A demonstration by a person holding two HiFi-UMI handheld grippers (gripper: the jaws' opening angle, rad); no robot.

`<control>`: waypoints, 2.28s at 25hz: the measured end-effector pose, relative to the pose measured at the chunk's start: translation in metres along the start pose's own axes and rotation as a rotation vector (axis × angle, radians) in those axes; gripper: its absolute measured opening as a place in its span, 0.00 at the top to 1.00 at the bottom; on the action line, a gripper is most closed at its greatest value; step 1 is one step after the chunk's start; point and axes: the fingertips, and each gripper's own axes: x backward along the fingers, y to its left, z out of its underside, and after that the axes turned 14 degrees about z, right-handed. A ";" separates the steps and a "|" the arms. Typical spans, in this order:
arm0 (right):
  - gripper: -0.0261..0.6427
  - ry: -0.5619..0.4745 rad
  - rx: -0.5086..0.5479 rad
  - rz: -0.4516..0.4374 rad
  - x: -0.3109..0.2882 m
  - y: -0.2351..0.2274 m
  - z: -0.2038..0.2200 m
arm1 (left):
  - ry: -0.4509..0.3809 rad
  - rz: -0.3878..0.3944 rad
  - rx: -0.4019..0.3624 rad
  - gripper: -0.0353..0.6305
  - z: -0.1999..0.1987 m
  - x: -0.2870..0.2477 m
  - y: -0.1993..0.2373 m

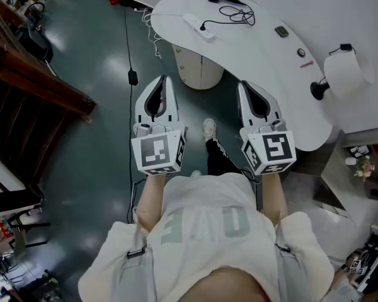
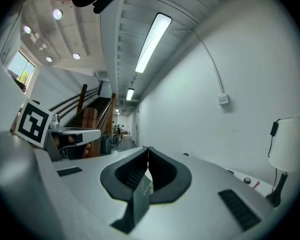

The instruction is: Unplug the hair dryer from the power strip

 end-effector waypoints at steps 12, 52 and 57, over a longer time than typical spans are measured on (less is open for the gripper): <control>0.93 -0.092 0.064 -0.065 -0.156 -0.036 -0.031 | -0.020 -0.049 -0.094 0.93 -0.013 -0.118 0.048; 0.93 0.026 0.016 -0.174 -0.406 -0.085 -0.025 | 0.062 0.105 -0.085 0.93 0.030 -0.383 0.146; 0.93 0.068 0.002 -0.183 -0.403 -0.091 -0.013 | 0.236 0.421 -0.283 0.92 0.067 -0.414 0.123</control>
